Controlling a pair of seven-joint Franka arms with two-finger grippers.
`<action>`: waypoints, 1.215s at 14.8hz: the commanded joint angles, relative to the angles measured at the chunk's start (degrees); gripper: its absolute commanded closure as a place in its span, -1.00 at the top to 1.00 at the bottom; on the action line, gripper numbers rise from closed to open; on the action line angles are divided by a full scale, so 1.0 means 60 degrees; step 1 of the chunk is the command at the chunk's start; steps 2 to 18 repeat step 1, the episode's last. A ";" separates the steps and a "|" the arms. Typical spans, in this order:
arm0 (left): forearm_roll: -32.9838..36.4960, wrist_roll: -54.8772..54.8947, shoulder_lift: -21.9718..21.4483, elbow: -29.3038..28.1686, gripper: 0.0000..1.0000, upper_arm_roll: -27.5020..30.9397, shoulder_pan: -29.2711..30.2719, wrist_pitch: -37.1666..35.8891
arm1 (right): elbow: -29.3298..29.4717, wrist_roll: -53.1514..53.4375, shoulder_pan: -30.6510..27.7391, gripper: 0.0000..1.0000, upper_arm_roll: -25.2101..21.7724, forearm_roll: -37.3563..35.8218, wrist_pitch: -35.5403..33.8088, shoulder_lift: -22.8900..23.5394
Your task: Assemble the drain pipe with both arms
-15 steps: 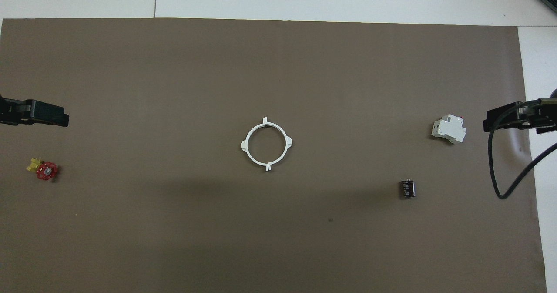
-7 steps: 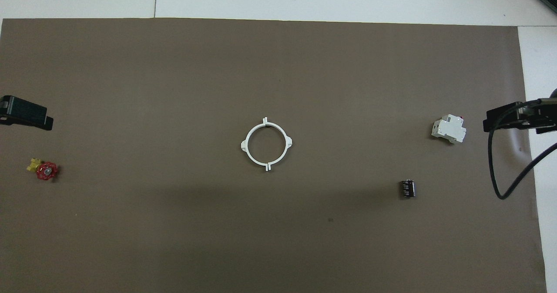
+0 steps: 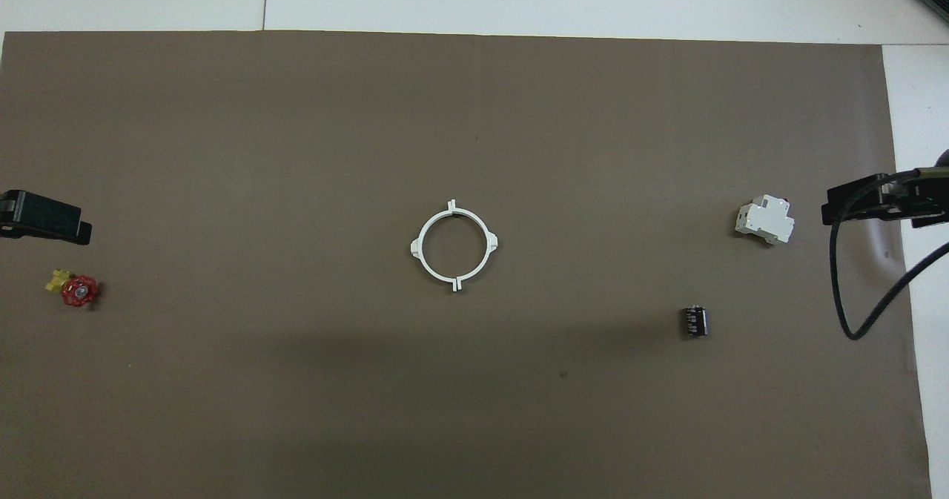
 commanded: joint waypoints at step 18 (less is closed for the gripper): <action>-0.0131 0.0130 -0.0261 -0.0362 1.00 -0.0071 0.0130 0.0268 | -0.0166 -0.0042 0.0008 1.00 0.0010 0.0064 0.0021 -0.0173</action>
